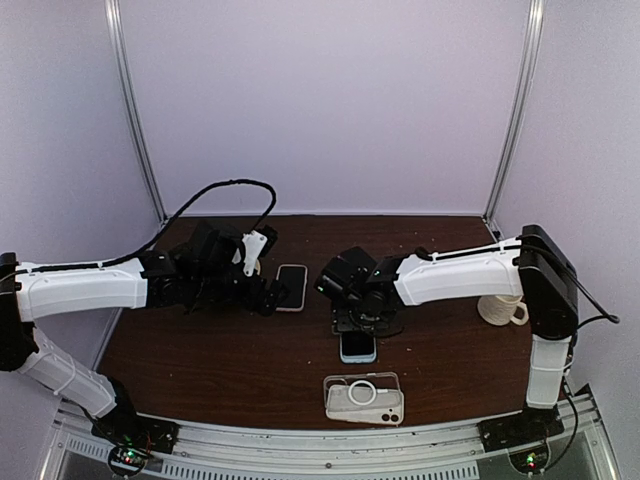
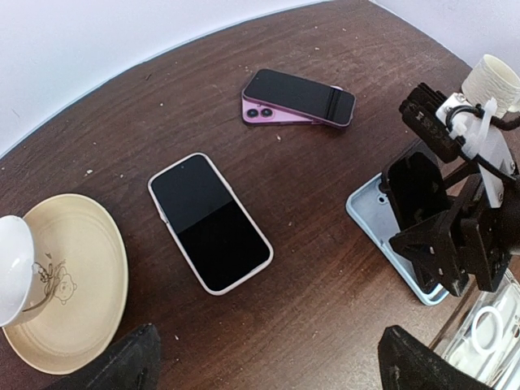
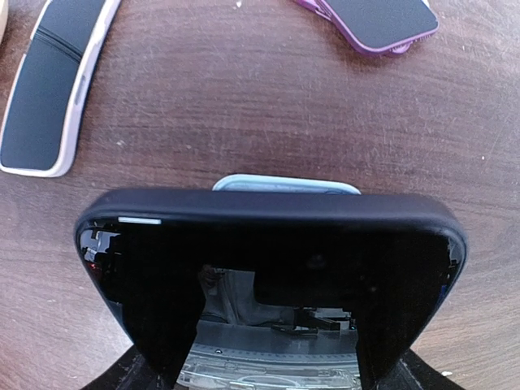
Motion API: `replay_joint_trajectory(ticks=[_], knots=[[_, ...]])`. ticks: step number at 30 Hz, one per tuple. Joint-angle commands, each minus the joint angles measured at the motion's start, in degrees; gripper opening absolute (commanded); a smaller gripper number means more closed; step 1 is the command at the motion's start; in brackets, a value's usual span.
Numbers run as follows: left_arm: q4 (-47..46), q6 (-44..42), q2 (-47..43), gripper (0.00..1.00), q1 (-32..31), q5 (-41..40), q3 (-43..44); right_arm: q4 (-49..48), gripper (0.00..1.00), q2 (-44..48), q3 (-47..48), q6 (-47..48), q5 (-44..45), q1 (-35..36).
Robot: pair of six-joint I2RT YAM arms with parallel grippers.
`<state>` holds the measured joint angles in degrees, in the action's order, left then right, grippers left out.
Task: Put the phone into the phone case
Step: Install the phone into the phone case.
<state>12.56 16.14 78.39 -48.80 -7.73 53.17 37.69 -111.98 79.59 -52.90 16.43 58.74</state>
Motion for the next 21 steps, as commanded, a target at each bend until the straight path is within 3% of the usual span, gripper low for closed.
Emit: replay_joint_trajectory(ticks=[1,21], knots=[[-0.6,-0.9,-1.2,0.98,0.2,0.3,0.7,0.9,0.0,3.1,3.0,0.5,2.0,0.4],[-0.8,-1.2,-1.3,0.98,0.2,0.6,0.6,1.1,0.0,-2.8,-0.4,-1.1,-3.1,0.1]])
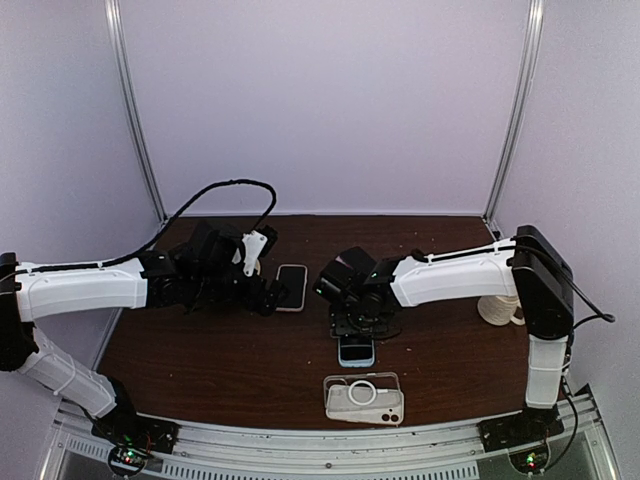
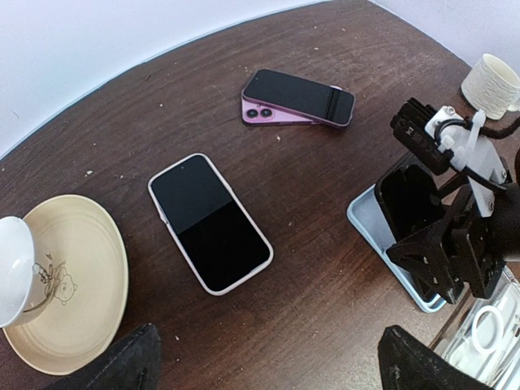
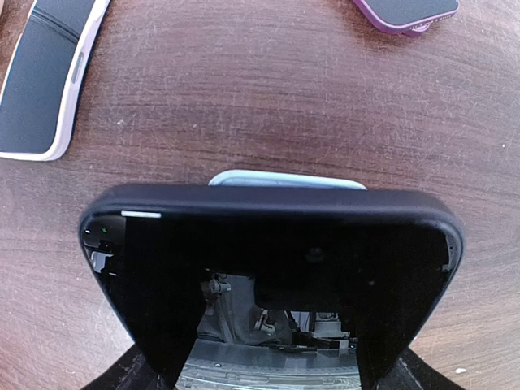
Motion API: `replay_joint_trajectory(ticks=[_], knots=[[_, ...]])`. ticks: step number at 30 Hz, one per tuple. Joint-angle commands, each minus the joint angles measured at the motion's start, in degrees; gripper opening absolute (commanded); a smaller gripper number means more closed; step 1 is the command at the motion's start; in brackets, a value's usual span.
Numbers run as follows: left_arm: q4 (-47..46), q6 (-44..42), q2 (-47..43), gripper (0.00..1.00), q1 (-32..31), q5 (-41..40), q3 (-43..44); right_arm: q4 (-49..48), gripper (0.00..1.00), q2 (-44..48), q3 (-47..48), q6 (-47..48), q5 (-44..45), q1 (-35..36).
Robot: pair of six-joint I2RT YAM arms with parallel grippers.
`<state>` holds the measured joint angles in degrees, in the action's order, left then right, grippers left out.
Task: Put the phone into the phone case
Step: Install the phone into the phone case.
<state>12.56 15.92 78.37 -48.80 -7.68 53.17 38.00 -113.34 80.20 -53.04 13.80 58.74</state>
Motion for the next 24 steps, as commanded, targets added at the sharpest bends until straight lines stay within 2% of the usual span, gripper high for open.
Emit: replay_joint_trajectory(ticks=[1,2,3,4,6,11,24], knots=[[-0.8,-0.9,-1.3,0.98,0.2,0.6,0.6,0.9,0.0,-1.7,-1.0,-1.0,-0.5,0.0],[-0.8,-0.9,-1.3,0.98,0.2,0.6,0.6,1.0,0.0,-1.8,-1.0,-1.2,-0.5,0.1],[-0.8,-0.9,-1.2,0.98,0.2,0.7,0.5,1.1,0.05,-1.9,-1.1,-1.3,-0.5,0.0],[-0.8,-1.0,-1.4,0.98,0.2,0.7,0.6,1.2,0.12,-2.0,-1.1,-1.5,-0.5,0.0],[-0.8,-1.1,-1.4,0.98,0.2,0.6,0.6,1.2,0.34,-1.9,-1.3,-1.8,-0.4,-0.1],[-0.7,-1.0,-1.4,0.97,0.2,0.7,0.6,1.2,0.59,-1.6,-2.0,-2.6,-0.1,-0.3],[-0.6,-1.3,-1.4,0.98,0.2,0.6,0.6,1.3,0.78,-1.7,-2.1,-2.7,0.1,-1.0]])
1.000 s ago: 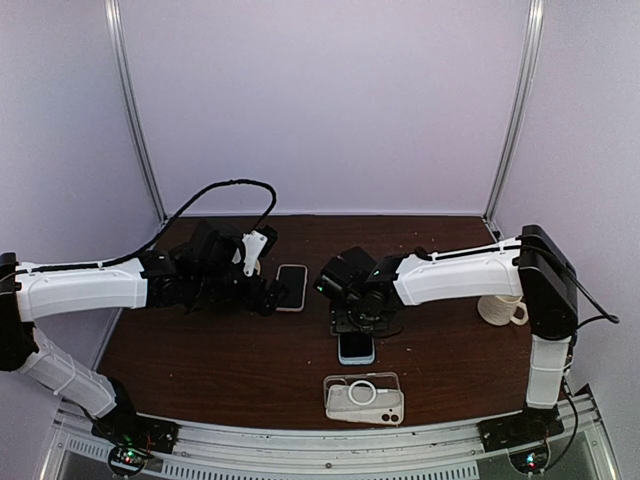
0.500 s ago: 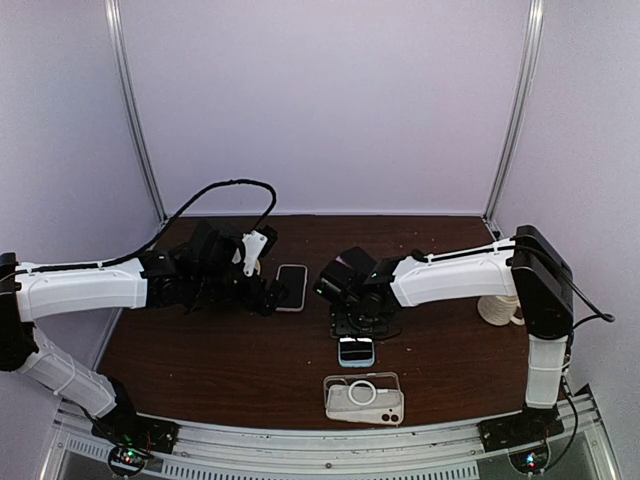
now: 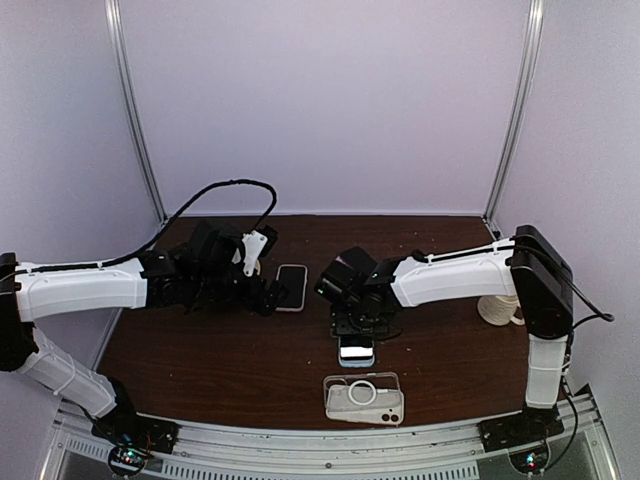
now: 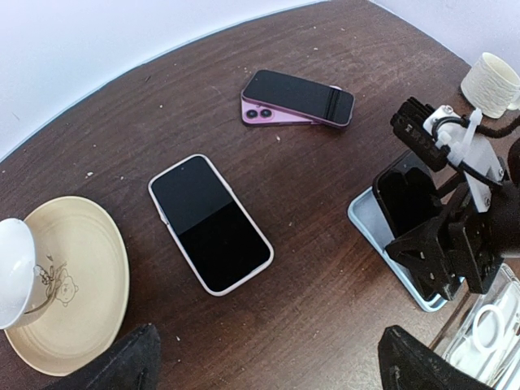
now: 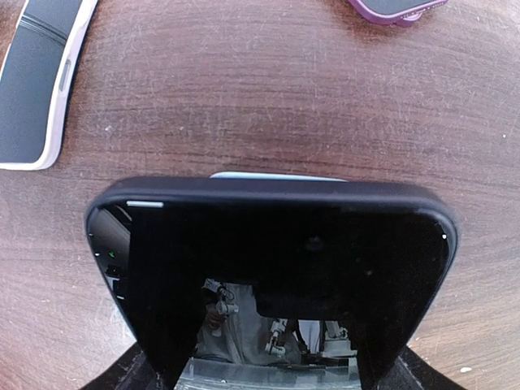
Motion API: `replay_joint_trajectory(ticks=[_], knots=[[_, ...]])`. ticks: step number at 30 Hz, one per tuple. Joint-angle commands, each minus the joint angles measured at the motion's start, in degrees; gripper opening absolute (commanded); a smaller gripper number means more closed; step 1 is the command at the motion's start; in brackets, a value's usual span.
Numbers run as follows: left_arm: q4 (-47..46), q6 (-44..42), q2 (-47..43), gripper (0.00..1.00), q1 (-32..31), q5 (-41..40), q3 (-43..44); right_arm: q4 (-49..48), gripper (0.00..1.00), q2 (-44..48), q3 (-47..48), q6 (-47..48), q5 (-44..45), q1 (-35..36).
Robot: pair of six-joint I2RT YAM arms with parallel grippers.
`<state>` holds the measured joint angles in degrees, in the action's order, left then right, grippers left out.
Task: Put the phone into the phone case
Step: Install the phone into the phone case.
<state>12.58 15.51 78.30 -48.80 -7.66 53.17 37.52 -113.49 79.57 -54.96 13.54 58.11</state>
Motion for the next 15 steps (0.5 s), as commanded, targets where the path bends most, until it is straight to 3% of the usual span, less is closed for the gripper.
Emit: replay_joint_trajectory(ticks=[1,6,15], knots=[[-0.6,-0.9,-1.3,0.98,0.2,0.5,0.7,1.8,0.79,-1.6,-1.4,-0.7,0.4,-0.4],[-0.5,-0.9,-1.3,0.97,0.2,0.5,0.7,2.2,0.85,-1.8,-0.9,-0.3,0.6,-0.4],[-0.5,-1.3,-1.2,0.98,0.2,0.3,0.7,3.9,0.85,-0.8,0.6,1.4,1.4,-0.4]])
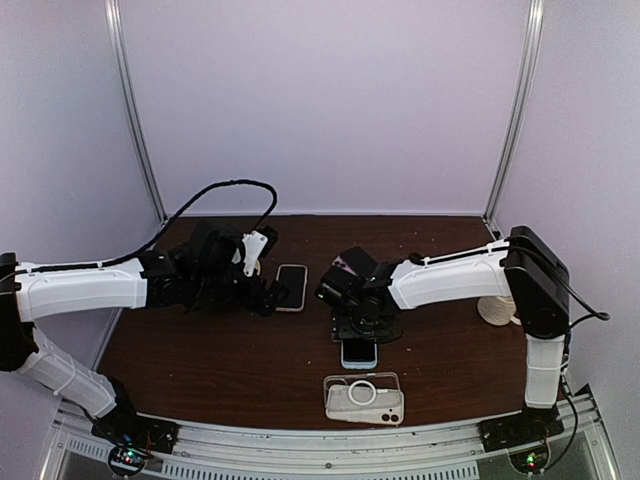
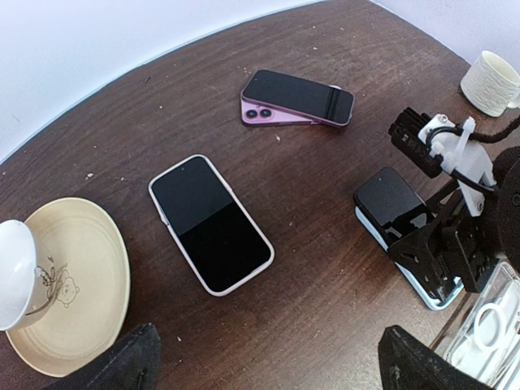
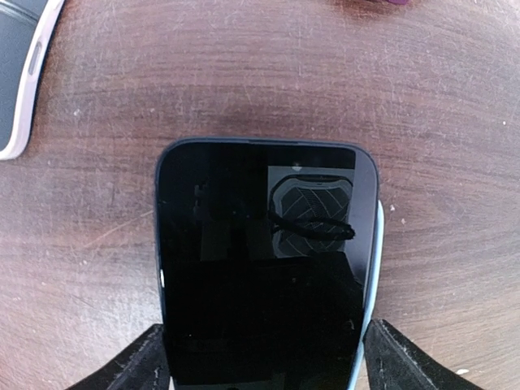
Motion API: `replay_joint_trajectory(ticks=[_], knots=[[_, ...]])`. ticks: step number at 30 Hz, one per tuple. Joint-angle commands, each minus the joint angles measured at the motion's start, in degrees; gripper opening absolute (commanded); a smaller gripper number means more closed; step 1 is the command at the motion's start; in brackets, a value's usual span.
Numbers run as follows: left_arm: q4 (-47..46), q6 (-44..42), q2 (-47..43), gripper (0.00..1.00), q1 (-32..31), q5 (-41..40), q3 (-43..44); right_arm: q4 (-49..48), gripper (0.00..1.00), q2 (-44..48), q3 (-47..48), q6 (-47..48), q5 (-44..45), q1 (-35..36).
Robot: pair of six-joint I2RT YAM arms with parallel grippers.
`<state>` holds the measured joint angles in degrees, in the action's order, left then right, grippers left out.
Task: Put the phone into the phone case
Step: Install the phone into the phone case.
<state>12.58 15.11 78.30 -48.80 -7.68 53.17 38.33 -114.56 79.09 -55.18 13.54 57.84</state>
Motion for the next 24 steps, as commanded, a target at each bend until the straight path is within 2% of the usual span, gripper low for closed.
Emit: replay_joint_trajectory(ticks=[1,5,10,13,18,21,24], knots=[[-0.5,-0.9,-1.3,0.98,0.2,0.3,0.7,3.9,0.85,0.5,1.9,2.6,1.4,-0.2],[-0.5,-1.0,-1.1,0.97,0.2,0.3,0.7,8.2,0.83,1.9,4.5,5.0,2.1,0.2],[-0.6,-1.1,-1.1,0.98,0.2,0.3,0.7,11.1,0.76,3.4,5.8,6.6,2.4,2.2],[-0.6,-1.2,-1.1,0.98,0.2,0.3,0.7,13.3,0.61,2.2,7.4,7.2,0.5,3.7],[-0.5,-1.3,-1.2,0.98,0.2,0.2,0.7,10.5,0.35,2.1,5.8,6.8,-4.2,5.2],[-0.5,-1.3,-1.2,0.98,0.2,0.3,0.7,9.9,0.24,1.4,5.6,6.8,-5.2,5.3],[-0.6,-1.3,-1.2,0.98,0.2,0.3,0.7,9.6,0.19,0.6,5.8,7.2,-6.5,5.4]])
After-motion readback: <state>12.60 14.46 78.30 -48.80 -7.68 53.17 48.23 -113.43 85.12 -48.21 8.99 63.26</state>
